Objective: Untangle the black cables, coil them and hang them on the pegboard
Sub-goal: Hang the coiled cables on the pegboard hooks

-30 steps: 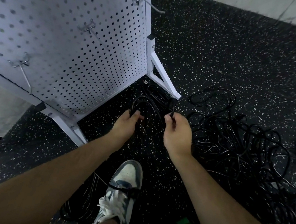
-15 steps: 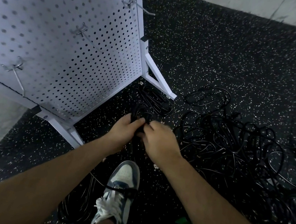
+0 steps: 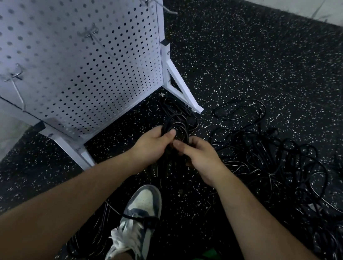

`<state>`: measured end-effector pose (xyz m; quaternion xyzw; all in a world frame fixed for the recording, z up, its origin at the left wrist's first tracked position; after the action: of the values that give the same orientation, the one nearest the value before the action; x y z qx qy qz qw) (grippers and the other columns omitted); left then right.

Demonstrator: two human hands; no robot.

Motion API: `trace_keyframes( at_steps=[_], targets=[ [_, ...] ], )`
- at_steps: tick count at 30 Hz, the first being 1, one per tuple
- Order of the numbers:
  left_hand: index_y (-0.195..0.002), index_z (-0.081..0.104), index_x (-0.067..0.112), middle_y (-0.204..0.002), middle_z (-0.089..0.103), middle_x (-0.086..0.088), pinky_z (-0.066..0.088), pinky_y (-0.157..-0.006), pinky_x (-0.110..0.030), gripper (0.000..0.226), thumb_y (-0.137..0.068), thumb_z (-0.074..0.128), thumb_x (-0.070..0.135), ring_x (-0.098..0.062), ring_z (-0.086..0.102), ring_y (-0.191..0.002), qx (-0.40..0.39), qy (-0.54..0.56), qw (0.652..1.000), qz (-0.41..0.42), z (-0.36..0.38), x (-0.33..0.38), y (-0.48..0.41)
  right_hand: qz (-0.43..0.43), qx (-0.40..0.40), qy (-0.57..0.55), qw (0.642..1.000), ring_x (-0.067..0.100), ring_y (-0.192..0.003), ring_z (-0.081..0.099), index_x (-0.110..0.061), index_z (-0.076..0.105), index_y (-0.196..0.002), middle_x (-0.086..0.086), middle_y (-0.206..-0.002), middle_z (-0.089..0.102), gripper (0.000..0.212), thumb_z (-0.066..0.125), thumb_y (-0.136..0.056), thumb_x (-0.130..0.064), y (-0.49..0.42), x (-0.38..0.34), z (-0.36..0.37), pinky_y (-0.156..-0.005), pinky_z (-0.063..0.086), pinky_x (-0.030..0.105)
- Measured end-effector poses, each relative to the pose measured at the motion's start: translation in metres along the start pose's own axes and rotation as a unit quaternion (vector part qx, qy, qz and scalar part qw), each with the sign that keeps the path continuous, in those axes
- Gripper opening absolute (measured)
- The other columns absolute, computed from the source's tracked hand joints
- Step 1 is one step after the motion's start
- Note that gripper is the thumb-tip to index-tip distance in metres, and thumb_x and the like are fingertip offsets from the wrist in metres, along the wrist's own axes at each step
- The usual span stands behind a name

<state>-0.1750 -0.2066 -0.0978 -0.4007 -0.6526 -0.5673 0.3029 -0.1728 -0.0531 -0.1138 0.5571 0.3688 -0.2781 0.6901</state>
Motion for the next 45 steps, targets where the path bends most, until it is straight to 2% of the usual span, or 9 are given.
trace_keyframes(
  at_steps=[4, 9, 13, 19, 25, 31, 36, 39, 45],
  targets=[
    [-0.078, 0.069, 0.023, -0.102, 0.067, 0.001, 0.048, -0.1, -0.041, 0.034, -0.104, 0.054, 0.04, -0.025, 0.062, -0.107, -0.005, -0.098, 0.995, 0.004, -0.003, 0.002, -0.003, -0.011, 0.068, 0.048, 0.996, 0.016, -0.07, 0.062, -0.019, 0.068, -0.078, -0.001, -0.072, 0.069, 0.014, 0.071, -0.09, -0.024, -0.002, -0.001, -0.002, -0.068, 0.05, 0.033],
    [-0.074, 0.058, 0.012, -0.076, 0.066, -0.008, 0.053, -0.084, -0.036, 0.034, -0.103, 0.054, 0.03, -0.022, 0.066, -0.08, -0.112, 0.213, 0.967, -0.083, -0.002, -0.004, 0.002, -0.016, 0.071, 0.01, 0.997, 0.019, -0.079, 0.07, -0.009, 0.069, -0.093, 0.007, -0.085, 0.075, 0.009, 0.066, -0.095, -0.017, -0.004, -0.006, -0.002, -0.08, 0.057, 0.035],
    [-0.07, 0.051, 0.013, -0.073, 0.048, -0.01, 0.057, -0.078, -0.032, 0.036, -0.101, 0.053, 0.029, -0.026, 0.061, -0.084, -0.152, 0.264, 0.949, -0.084, 0.001, -0.003, 0.002, 0.016, 0.047, -0.167, 0.985, 0.025, -0.071, 0.068, -0.005, 0.061, -0.088, 0.007, -0.07, 0.064, 0.011, 0.061, -0.099, -0.005, -0.002, -0.008, 0.002, -0.073, 0.06, 0.037],
    [-0.065, 0.052, 0.016, -0.054, 0.027, 0.006, 0.046, -0.053, -0.026, 0.042, -0.106, 0.048, 0.022, -0.007, 0.028, -0.043, -0.144, 0.278, 0.942, -0.12, -0.001, -0.014, 0.001, 0.095, -0.049, -0.295, 0.95, 0.011, -0.05, 0.036, -0.014, 0.048, -0.075, -0.003, -0.06, 0.036, 0.026, 0.049, -0.101, -0.008, -0.001, 0.003, 0.012, -0.063, 0.05, 0.033],
    [-0.078, 0.053, 0.015, -0.055, 0.033, 0.007, 0.027, -0.036, -0.019, 0.027, -0.103, 0.058, 0.023, -0.005, 0.027, -0.042, -0.052, 0.144, 0.982, -0.11, -0.021, -0.029, -0.002, 0.094, -0.026, -0.133, 0.986, 0.006, -0.045, 0.033, -0.008, 0.06, -0.092, -0.008, -0.056, 0.037, 0.018, 0.054, -0.105, -0.019, -0.002, 0.01, 0.003, -0.046, 0.033, 0.024],
    [-0.105, 0.062, 0.009, -0.066, 0.05, 0.002, 0.044, -0.05, -0.027, 0.025, -0.108, 0.05, 0.031, -0.012, 0.047, -0.054, -0.042, 0.205, 0.975, -0.072, 0.001, -0.033, 0.006, 0.024, 0.123, -0.122, 0.985, 0.007, -0.051, 0.04, -0.009, 0.058, -0.101, -0.003, -0.067, 0.044, 0.027, 0.045, -0.109, -0.031, -0.003, 0.001, 0.017, -0.041, 0.038, 0.02],
    [-0.094, 0.05, 0.012, -0.066, 0.045, 0.0, 0.04, -0.049, -0.029, 0.03, -0.11, 0.04, 0.035, -0.014, 0.045, -0.047, -0.021, 0.171, 0.982, -0.071, 0.017, -0.032, 0.012, 0.002, 0.181, 0.052, 0.982, 0.021, -0.077, 0.063, -0.015, 0.056, -0.111, 0.007, -0.098, 0.065, 0.043, 0.034, -0.106, -0.052, -0.007, 0.01, 0.018, -0.073, 0.057, 0.04],
    [-0.088, 0.045, 0.014, -0.063, 0.041, 0.003, 0.032, -0.04, -0.024, 0.031, -0.11, 0.039, 0.035, -0.009, 0.041, -0.042, 0.02, 0.148, 0.987, -0.061, 0.012, -0.033, 0.009, 0.036, 0.132, 0.022, 0.99, 0.024, -0.091, 0.067, -0.025, 0.06, -0.112, 0.002, -0.099, 0.067, 0.043, 0.038, -0.101, -0.061, -0.011, 0.009, 0.021, -0.092, 0.057, 0.05],
    [-0.081, 0.041, 0.019, -0.057, 0.033, 0.007, 0.022, -0.037, -0.021, 0.034, -0.111, 0.039, 0.037, -0.008, 0.025, -0.044, 0.062, 0.237, 0.968, -0.056, -0.014, -0.026, -0.002, 0.09, -0.062, 0.111, 0.988, 0.023, -0.079, 0.073, -0.012, 0.061, -0.111, 0.008, -0.089, 0.072, 0.018, 0.054, -0.105, -0.027, -0.002, 0.017, 0.018, -0.077, 0.062, 0.04]
  ],
)
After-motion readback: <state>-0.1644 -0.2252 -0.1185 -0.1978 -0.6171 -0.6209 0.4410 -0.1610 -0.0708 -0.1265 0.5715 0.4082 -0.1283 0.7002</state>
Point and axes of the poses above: each hand's wrist, its own y-axis away from the middle knuckle, its own z-axis out of the palm, x = y × z, the point moved 3 cm from there along -y, towards the middle knuckle
